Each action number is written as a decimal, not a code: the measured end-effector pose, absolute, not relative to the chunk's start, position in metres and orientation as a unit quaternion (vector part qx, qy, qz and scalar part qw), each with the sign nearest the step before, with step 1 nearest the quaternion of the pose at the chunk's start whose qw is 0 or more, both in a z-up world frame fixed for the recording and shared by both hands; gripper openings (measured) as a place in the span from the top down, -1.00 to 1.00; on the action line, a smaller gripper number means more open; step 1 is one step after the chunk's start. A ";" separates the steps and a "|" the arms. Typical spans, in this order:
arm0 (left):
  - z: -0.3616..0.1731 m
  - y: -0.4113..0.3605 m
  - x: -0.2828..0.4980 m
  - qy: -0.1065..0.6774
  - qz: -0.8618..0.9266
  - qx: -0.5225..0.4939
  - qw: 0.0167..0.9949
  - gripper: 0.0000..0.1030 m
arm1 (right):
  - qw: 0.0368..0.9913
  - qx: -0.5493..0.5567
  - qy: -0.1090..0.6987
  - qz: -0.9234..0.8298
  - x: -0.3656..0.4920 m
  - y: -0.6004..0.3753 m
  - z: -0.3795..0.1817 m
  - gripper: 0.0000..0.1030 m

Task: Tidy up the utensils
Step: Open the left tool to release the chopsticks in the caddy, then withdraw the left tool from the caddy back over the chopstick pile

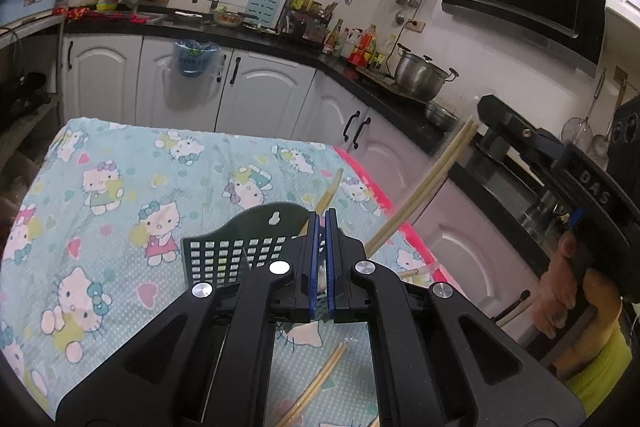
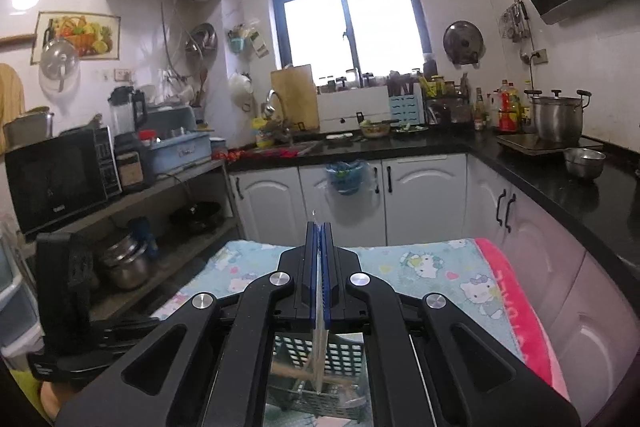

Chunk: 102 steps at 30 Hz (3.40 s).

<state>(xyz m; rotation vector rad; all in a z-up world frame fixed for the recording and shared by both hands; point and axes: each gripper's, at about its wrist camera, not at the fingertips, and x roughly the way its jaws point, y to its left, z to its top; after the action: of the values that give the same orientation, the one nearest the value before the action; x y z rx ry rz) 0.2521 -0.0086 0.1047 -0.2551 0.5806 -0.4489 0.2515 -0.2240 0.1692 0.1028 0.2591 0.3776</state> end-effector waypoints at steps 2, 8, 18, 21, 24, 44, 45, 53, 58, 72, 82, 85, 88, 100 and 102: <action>0.102 -0.008 0.252 0.285 -0.218 -0.124 0.925 1.00 | 0.974 0.043 0.128 0.184 0.254 -0.222 0.165 0.95; 0.099 -0.005 0.247 0.285 -0.211 -0.120 0.927 0.98 | 0.969 0.038 0.162 0.181 0.262 -0.217 0.146 0.95; 0.104 0.010 0.226 0.276 -0.182 -0.115 0.937 0.15 | 0.959 0.082 0.200 0.185 0.259 -0.235 0.131 0.11; 0.105 0.018 0.217 0.273 -0.173 -0.124 0.938 -0.17 | 0.958 0.084 0.201 0.184 0.250 -0.242 0.131 -0.03; 0.107 0.024 0.208 0.265 -0.171 -0.133 0.939 -0.45 | 0.958 0.085 0.203 0.185 0.242 -0.247 0.131 -0.12; 0.092 0.036 0.153 0.261 -0.153 -0.145 0.942 -0.80 | 0.950 0.047 0.236 0.199 0.178 -0.256 0.110 -0.38; 0.090 0.037 0.151 0.262 -0.153 -0.146 0.941 -0.80 | 0.949 0.044 0.238 0.199 0.174 -0.256 0.108 -0.39; 0.081 0.042 0.136 0.268 -0.146 -0.153 0.940 -0.80 | 0.945 0.031 0.256 0.202 0.157 -0.259 0.092 -0.41; 0.073 0.049 0.128 0.274 -0.138 -0.158 0.939 -0.80 | 0.943 0.020 0.264 0.203 0.151 -0.259 0.083 -0.41; 0.048 0.050 0.116 0.299 -0.119 -0.158 0.934 -0.80 | 0.936 -0.004 0.286 0.205 0.135 -0.257 0.059 -0.41; 0.015 0.039 0.111 0.339 -0.115 -0.143 0.923 -0.80 | 0.925 -0.027 0.318 0.205 0.130 -0.258 0.029 -0.41; 0.003 0.034 0.110 0.354 -0.117 -0.136 0.918 -0.80 | 0.923 -0.032 0.325 0.201 0.128 -0.258 0.018 -0.41; -0.007 0.029 0.106 0.367 -0.117 -0.124 0.915 -0.80 | 0.922 -0.033 0.331 0.196 0.127 -0.260 0.009 -0.41; -0.052 0.028 0.092 0.419 -0.119 -0.120 0.892 -0.79 | 0.917 -0.050 0.347 0.191 0.127 -0.265 -0.018 -0.41; -0.058 0.032 0.093 0.426 -0.120 -0.136 0.886 -0.79 | 0.914 -0.049 0.352 0.194 0.128 -0.265 -0.023 -0.41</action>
<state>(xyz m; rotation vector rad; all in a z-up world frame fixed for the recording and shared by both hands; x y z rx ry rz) 0.0925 0.0324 -0.0579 -0.2819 0.8860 -0.2487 0.1281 -0.2653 -0.0226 -0.1013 0.7256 0.3985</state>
